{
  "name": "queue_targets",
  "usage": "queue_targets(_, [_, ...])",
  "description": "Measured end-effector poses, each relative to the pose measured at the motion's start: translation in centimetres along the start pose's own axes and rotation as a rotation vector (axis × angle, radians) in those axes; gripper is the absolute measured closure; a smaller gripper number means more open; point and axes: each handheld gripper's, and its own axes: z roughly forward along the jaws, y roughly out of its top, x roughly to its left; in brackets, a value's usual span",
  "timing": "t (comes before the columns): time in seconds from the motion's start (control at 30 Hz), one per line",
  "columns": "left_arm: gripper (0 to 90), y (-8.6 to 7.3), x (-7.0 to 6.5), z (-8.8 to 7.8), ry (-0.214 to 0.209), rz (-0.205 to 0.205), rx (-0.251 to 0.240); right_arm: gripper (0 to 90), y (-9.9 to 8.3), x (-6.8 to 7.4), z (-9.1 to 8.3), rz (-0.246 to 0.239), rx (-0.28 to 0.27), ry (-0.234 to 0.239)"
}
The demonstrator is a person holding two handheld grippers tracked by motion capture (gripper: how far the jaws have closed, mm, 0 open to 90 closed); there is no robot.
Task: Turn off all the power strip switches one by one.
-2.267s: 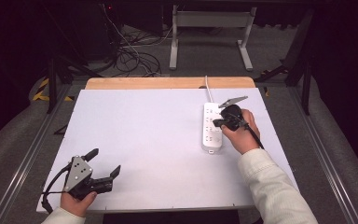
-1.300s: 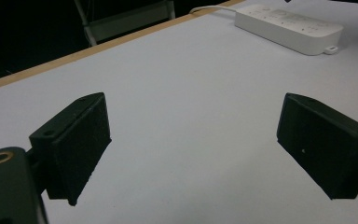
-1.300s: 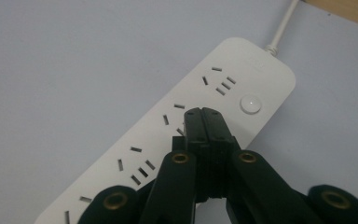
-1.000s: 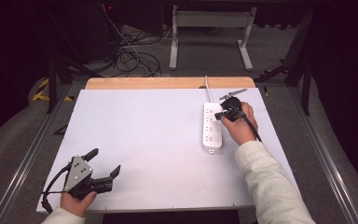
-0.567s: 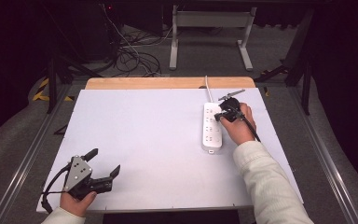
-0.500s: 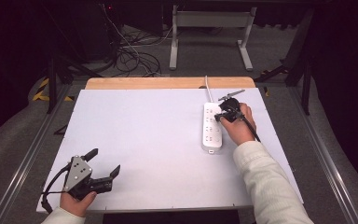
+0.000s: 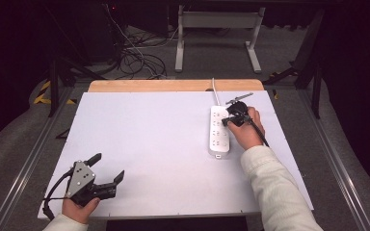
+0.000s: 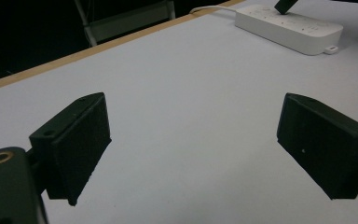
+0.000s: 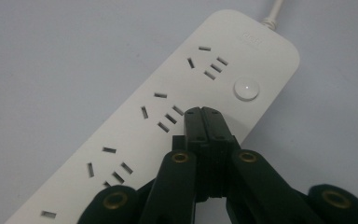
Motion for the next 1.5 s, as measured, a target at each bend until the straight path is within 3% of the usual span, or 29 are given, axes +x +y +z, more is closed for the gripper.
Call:
queue_targets(0.33, [10.2, 0.0, 0.0, 0.0, -0.003, 0.009, 0.005, 90.0, 0.0, -0.2, 0.0, 0.032, 0.006, 0.014])
queue_targets(0.63, [10.2, 0.0, -0.1, 0.1, -0.004, 0.005, 0.005, 90.0, 0.1, 0.1, 0.1, 0.013, 0.012, -0.012])
queue_targets(0.93, [10.2, 0.0, 0.0, 0.0, -0.001, 0.0, -0.001, 90.0, 0.2, 0.0, 0.0, 0.026, 0.014, -0.003])
queue_targets(1.0, [10.2, 0.0, 0.1, 0.0, 0.0, 0.001, 0.001, 90.0, 0.4, 0.3, -0.8, -0.001, -0.038, -0.003])
queue_targets(1.1, [10.2, 0.0, 0.1, 0.1, -0.001, 0.006, 0.006, 90.0, 0.8, 0.6, -2.0, -0.003, -0.142, 0.016])
queue_targets(1.23, [10.2, 0.0, 0.0, 0.1, 0.001, 0.005, 0.006, 90.0, 1.1, 0.7, -1.9, -0.039, -0.13, -0.005])
queue_targets(1.5, [10.2, 0.0, 0.1, 0.1, 0.001, 0.001, 0.008, 90.0, 1.7, 0.2, -2.0, -0.017, -0.145, -0.01])
